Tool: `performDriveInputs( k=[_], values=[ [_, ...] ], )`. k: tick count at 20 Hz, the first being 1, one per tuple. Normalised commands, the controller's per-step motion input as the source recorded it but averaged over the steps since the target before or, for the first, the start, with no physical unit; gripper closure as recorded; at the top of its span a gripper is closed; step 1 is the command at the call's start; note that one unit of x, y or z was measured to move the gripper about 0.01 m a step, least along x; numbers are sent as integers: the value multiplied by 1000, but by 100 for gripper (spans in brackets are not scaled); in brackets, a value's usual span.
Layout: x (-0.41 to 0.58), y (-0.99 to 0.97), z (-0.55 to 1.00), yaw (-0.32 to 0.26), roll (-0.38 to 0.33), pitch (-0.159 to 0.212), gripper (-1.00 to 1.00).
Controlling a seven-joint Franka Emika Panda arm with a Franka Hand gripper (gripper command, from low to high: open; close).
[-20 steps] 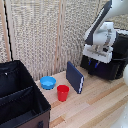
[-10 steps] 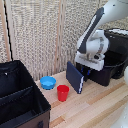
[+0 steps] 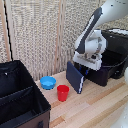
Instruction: Gently grip the air fryer handle with your gripper and kindly pull it open by sliding your gripper away from the base. Gradually bring your gripper in line with the blue bowl and gently capture it, without tightening your grip too much. Securely place the blue bowl inside the opened air fryer with a steady position. Liberate your robot's gripper, and withdraw your gripper from the proximity of the air fryer.
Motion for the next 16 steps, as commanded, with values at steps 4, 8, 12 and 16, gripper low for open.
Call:
performDriveInputs(
  k=[4, 8, 12, 16],
  values=[
    [111, 61, 990, -6, -47, 5, -100],
    [126, 163, 869, 43, 73, 80, -100],
    [224, 243, 698, 89, 140, 97, -100],
    [217, 340, 713, 144, 120, 134, -100]
  ],
)
